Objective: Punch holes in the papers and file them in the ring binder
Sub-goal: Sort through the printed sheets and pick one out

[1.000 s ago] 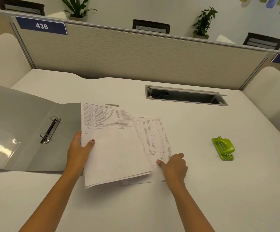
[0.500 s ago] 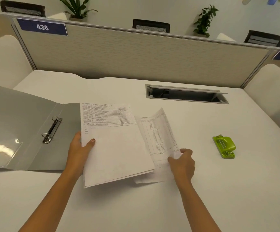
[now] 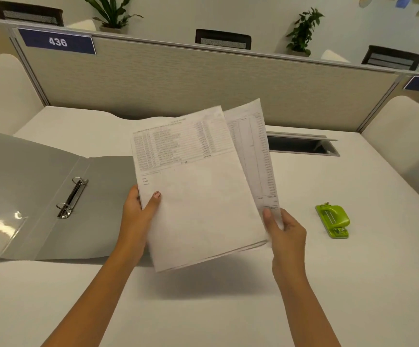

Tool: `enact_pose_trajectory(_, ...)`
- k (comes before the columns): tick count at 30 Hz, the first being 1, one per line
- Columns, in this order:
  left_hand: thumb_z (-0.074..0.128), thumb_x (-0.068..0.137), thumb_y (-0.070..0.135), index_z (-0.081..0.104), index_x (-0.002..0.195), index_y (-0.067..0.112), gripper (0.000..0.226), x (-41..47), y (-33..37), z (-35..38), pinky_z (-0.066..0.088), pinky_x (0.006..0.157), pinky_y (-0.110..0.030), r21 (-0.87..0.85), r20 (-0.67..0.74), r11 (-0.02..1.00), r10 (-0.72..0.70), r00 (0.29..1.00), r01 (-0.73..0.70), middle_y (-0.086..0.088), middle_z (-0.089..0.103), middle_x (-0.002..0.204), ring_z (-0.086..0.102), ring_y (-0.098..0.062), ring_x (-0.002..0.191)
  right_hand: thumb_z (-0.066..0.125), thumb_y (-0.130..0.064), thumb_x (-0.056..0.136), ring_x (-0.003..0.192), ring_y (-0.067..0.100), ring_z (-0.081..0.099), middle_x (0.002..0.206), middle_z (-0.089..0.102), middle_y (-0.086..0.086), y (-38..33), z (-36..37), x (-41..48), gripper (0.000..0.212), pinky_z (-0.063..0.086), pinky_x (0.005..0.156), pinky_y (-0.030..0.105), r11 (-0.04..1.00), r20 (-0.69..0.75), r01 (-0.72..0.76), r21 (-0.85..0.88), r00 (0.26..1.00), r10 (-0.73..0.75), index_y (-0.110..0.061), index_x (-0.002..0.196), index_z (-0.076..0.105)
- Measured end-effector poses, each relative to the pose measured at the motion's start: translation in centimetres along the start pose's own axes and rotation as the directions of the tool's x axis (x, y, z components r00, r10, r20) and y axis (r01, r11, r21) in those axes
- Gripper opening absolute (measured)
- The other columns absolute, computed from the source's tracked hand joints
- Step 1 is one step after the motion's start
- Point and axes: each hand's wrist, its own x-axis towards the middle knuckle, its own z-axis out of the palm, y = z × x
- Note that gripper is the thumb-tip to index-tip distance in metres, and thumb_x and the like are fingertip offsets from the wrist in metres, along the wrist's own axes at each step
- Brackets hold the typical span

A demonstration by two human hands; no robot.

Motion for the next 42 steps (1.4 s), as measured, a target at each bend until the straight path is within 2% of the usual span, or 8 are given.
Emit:
enact_pose_trajectory(5, 0.059, 0.093, 0.021, 0.055, 0.121, 0.023, 0.028, -0.1, 0.6, 1.2, 0.053, 0.090, -0.043, -0.067, -0.007, 0.997, 0.039, 0.999, -0.039, 0.004, 0.067, 0.118, 0.065, -0.019, 0.107, 0.055, -0.025, 0.096, 0.079, 0.010, 0.062, 0.092, 0.072, 0.004, -0.5, 0.3, -0.7, 0.022, 0.050, 0.071, 0.025, 0.992, 0.113, -0.032, 0.123, 0.993, 0.019, -0.013, 0.099, 0.073)
enact_pose_trajectory(10, 0.054, 0.096, 0.018, 0.054, 0.127, 0.017, 0.032, 0.0, 0.7, 1.7, 0.054, 0.083, -0.032, -0.179, -0.010, 0.983, -0.042, 0.999, 0.039, 0.001, 0.068, 0.118, 0.066, -0.018, 0.105, 0.045, -0.025, 0.101, 0.065, 0.006, 0.051, 0.076, 0.063, -0.005, -0.5, 0.3, -0.5, 0.031, 0.039, 0.053, 0.013, 1.000, 0.205, 0.016, 0.013, 0.978, -0.019, -0.009, 0.085, 0.066)
enact_pose_trajectory(14, 0.060, 0.092, 0.018, 0.059, 0.120, 0.018, 0.028, 0.0, 0.7, 1.7, 0.056, 0.081, -0.035, -0.153, 0.024, 0.987, -0.039, 0.999, 0.042, 0.001, 0.071, 0.112, 0.070, -0.018, 0.098, 0.038, -0.027, 0.103, 0.063, 0.008, 0.038, 0.066, 0.048, -0.008, 0.2, 0.4, -0.4, 0.038, 0.028, 0.057, 0.022, 0.990, 0.230, 0.068, -0.127, 0.972, -0.037, -0.017, 0.068, 0.051)
enact_pose_trajectory(19, 0.061, 0.091, 0.017, 0.057, 0.117, 0.028, 0.028, 0.1, 0.9, 2.7, 0.057, 0.079, -0.036, -0.035, 0.057, 0.999, 0.043, 0.997, -0.041, 0.006, 0.069, 0.111, 0.068, -0.017, 0.097, 0.046, -0.045, 0.097, 0.079, 0.013, 0.060, 0.086, 0.066, -0.005, 0.7, 0.0, 0.9, 0.037, 0.046, 0.070, 0.026, 0.972, 0.281, 0.043, -0.231, 0.959, 0.024, -0.013, 0.092, 0.064)
enact_pose_trajectory(23, 0.057, 0.094, 0.015, 0.050, 0.125, 0.028, 0.035, -0.2, 1.3, 3.8, 0.058, 0.082, -0.033, 0.048, 0.106, 0.987, 0.148, 0.983, -0.154, 0.007, 0.064, 0.116, 0.065, -0.013, 0.101, 0.066, -0.022, 0.088, 0.092, 0.012, 0.069, 0.099, 0.072, -0.010, 0.6, -0.6, 1.6, 0.016, 0.057, 0.075, 0.030, 0.937, 0.249, 0.160, -0.312, 0.965, -0.083, -0.022, 0.104, 0.066)
enact_pose_trajectory(32, 0.041, 0.099, 0.021, 0.028, 0.125, 0.030, 0.031, -1.0, 3.0, 7.3, 0.054, 0.086, -0.018, 0.161, 0.280, 0.887, 0.379, 0.882, -0.432, 0.004, 0.049, 0.126, 0.056, -0.011, 0.111, 0.059, -0.011, 0.092, 0.089, 0.010, 0.064, 0.098, 0.067, -0.001, 0.6, -0.7, 1.8, 0.015, 0.048, 0.068, 0.009, 0.924, 0.025, 0.294, -0.244, 0.954, -0.297, -0.014, 0.107, 0.057)
enact_pose_trajectory(37, 0.036, 0.099, 0.031, 0.033, 0.119, 0.034, 0.021, -1.1, 2.1, 8.1, 0.055, 0.089, -0.032, 0.064, 0.243, 0.916, 0.371, 0.896, -0.396, 0.013, 0.052, 0.121, 0.058, -0.013, 0.112, 0.059, -0.007, 0.092, 0.096, 0.000, 0.062, 0.108, 0.062, -0.008, 1.1, -1.3, 1.6, 0.033, 0.049, 0.075, 0.009, 0.956, 0.022, 0.268, -0.116, 0.963, -0.267, -0.018, 0.120, 0.045)
enact_pose_trajectory(42, 0.036, 0.096, 0.032, 0.042, 0.115, 0.024, 0.021, -1.9, 1.4, 8.7, 0.054, 0.091, -0.032, 0.082, 0.181, 0.923, 0.356, 0.917, -0.375, 0.015, 0.059, 0.114, 0.060, -0.006, 0.106, 0.051, -0.013, 0.098, 0.093, -0.007, 0.060, 0.109, 0.061, -0.012, 2.0, -0.9, 1.4, 0.024, 0.051, 0.074, 0.009, 0.969, -0.026, 0.238, -0.066, 0.970, -0.241, -0.020, 0.120, 0.045)
